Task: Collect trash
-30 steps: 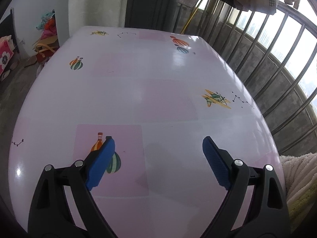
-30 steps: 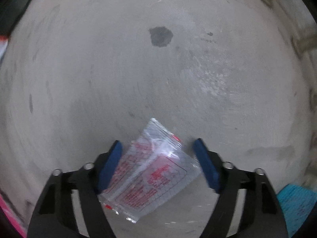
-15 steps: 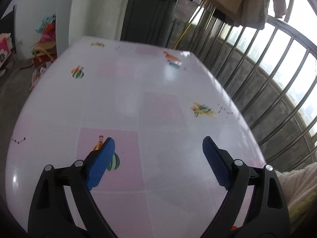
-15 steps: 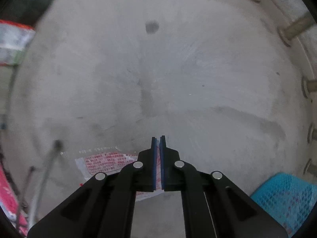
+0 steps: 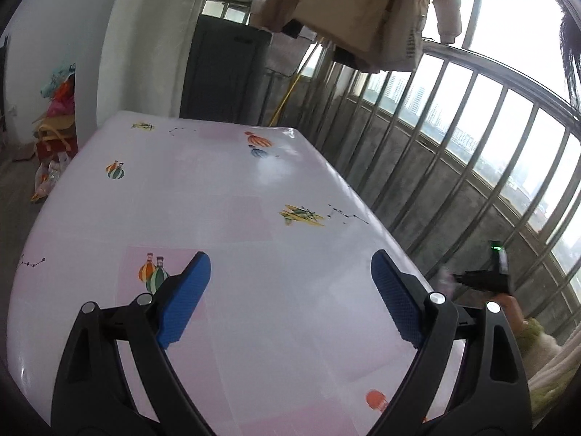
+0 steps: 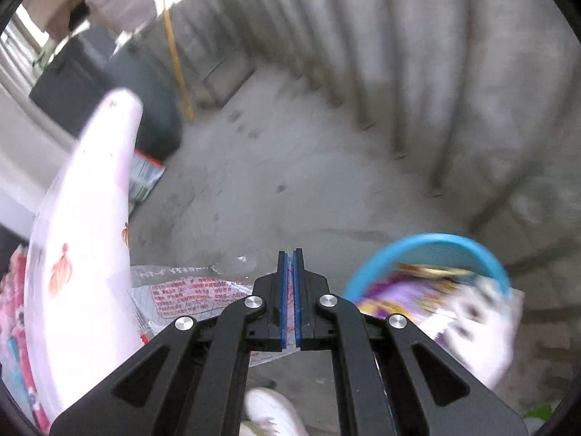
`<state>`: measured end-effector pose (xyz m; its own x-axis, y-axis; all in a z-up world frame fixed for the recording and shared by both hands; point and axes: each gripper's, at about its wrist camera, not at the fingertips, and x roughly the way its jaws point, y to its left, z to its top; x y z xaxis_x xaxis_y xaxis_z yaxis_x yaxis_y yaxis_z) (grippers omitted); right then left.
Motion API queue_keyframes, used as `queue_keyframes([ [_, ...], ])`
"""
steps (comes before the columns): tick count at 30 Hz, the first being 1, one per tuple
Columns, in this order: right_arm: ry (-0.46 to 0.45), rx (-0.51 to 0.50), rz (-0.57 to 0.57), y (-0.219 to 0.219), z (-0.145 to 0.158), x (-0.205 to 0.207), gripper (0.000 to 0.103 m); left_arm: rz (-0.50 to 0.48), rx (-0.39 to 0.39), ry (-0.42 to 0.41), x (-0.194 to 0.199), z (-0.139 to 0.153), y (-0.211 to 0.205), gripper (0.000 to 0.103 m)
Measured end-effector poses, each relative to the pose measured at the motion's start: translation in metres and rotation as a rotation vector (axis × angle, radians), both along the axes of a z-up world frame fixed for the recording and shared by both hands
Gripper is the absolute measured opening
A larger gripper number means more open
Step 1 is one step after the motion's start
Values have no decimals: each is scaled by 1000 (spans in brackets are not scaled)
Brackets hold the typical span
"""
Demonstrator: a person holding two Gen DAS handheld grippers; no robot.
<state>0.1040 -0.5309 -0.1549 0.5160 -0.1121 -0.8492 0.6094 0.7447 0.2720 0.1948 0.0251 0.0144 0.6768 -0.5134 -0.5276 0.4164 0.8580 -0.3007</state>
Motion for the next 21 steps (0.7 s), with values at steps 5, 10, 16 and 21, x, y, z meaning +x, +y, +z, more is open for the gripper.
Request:
queue_keyframes([
  [5, 133, -41, -191, -35, -42, -78, 3, -39, -32, -8, -22, 8, -3, 86],
  [10, 308, 42, -344, -65, -143, -116, 3, -68, -39, -17, -39, 16, -7, 86],
  [16, 366, 84, -402, -73, -204, -111, 3, -56, -19, -7, -52, 19, -6, 86],
  [21, 385, 32, -354, -71, -211, -86, 4, -30, -7, 9, -53, 17, -2, 86],
])
